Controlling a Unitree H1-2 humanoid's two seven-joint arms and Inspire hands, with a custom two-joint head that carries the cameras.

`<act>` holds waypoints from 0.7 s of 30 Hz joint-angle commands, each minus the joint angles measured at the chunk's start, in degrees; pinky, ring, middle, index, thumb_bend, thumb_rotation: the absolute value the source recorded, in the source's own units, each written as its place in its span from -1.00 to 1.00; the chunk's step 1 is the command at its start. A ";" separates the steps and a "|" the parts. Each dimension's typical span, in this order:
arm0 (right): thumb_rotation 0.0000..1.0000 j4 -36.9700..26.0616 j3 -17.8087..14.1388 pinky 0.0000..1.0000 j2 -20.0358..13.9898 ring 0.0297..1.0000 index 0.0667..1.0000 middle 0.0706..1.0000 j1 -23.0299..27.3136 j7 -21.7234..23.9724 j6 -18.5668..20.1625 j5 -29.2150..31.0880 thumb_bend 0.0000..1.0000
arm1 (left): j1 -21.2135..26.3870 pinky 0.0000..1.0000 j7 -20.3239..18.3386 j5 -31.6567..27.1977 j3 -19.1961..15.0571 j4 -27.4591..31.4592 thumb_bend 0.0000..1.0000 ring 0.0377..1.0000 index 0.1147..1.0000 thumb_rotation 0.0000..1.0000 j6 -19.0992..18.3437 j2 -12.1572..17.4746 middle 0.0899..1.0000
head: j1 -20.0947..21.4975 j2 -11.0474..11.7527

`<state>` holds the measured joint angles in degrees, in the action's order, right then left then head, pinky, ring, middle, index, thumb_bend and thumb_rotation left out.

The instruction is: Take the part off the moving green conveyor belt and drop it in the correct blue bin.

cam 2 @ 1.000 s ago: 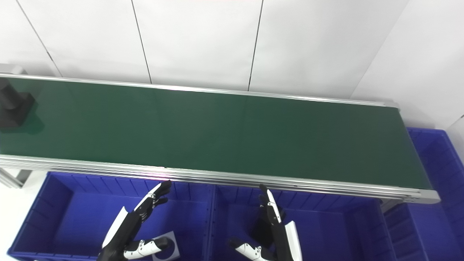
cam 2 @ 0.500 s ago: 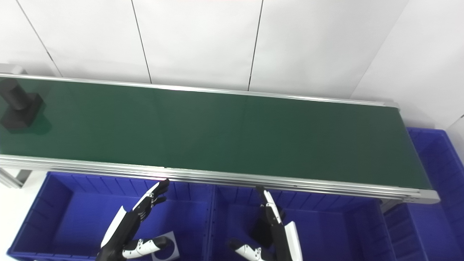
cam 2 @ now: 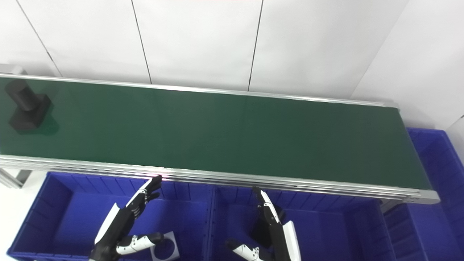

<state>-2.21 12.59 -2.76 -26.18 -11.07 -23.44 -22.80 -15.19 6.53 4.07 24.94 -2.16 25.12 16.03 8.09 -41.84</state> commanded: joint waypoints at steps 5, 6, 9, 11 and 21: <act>0.17 -0.28 -0.24 0.72 0.32 0.84 0.88 0.89 0.47 -0.49 -3.18 1.95 0.61 | -0.05 0.85 -3.10 -1.00 -1.45 1.35 0.50 0.91 0.85 0.10 1.81 -0.60 0.92 | 0.35 -0.23; 0.17 -0.25 -0.13 0.73 0.24 0.84 0.89 0.89 0.49 -0.51 -3.24 2.07 0.61 | -0.04 0.86 -3.31 -0.77 -1.60 1.36 0.50 0.92 0.85 0.09 1.81 -0.63 0.93 | 0.34 -0.18; 0.17 -0.10 0.17 0.72 -0.06 0.82 0.90 0.89 0.59 -0.96 -3.39 1.91 0.59 | -0.13 0.87 -3.89 -0.52 -1.97 1.32 0.50 0.94 0.84 0.07 1.81 -0.80 0.92 | 0.23 -0.14; 0.18 -0.03 0.17 0.73 -0.05 0.82 0.91 0.89 0.51 -1.07 -3.39 2.02 0.60 | -0.22 0.88 -4.41 -0.68 -2.09 1.34 0.50 0.94 0.84 0.05 1.81 -0.91 0.92 | 0.04 -0.09; 0.16 0.10 1.13 0.73 -0.83 0.80 0.94 0.89 0.82 -2.04 -3.45 2.65 0.61 | -0.19 0.88 -4.38 1.02 -1.98 1.55 0.50 0.95 0.84 0.05 1.81 -1.18 0.92 | -0.53 -0.15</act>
<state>-1.36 13.47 -3.35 -25.75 -12.05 -23.61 -20.48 -15.50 1.73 4.18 23.21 -2.17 25.12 14.84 7.56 -41.92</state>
